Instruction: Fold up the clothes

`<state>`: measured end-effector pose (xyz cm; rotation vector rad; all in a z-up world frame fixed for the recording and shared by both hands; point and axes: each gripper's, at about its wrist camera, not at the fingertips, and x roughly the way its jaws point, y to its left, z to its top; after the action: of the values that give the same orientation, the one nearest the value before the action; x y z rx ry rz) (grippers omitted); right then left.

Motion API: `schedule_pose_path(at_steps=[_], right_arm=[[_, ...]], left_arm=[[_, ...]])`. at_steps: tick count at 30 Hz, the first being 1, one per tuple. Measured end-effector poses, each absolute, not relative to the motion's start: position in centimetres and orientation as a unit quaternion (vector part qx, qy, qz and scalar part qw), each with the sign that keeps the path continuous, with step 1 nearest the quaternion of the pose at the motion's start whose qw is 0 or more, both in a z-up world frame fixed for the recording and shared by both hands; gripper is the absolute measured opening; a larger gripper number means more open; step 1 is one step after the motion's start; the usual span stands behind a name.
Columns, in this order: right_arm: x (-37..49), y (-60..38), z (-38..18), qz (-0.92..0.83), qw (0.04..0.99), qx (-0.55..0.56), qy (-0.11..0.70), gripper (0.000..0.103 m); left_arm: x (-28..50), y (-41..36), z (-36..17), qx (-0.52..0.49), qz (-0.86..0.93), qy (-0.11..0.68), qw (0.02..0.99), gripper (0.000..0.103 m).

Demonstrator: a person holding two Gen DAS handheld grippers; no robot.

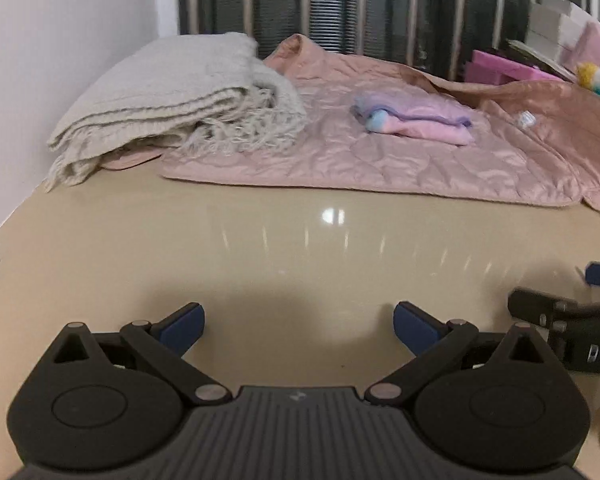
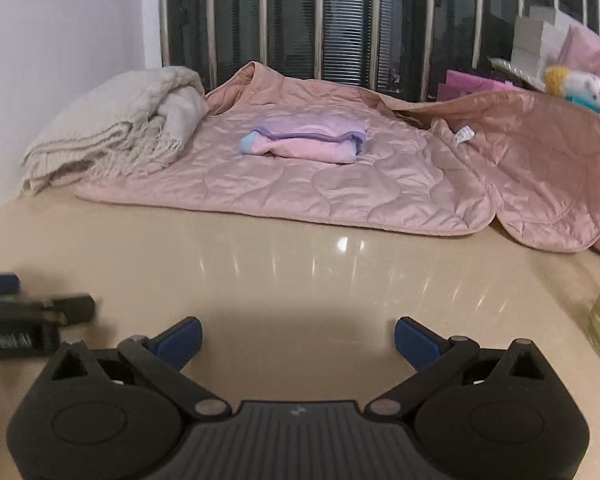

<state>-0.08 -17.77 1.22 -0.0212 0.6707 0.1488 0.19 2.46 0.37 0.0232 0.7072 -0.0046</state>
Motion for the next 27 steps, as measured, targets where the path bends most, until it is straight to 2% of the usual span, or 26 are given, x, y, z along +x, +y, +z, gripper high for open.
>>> schedule_pose_path(at_steps=[27], right_arm=[[0.4, -17.2, 0.1, 0.058, 0.942, -0.014, 0.331, 0.103]], left_arm=[[-0.1, 1.8, 0.1, 0.004, -0.003, 0.334, 0.943, 0.102]])
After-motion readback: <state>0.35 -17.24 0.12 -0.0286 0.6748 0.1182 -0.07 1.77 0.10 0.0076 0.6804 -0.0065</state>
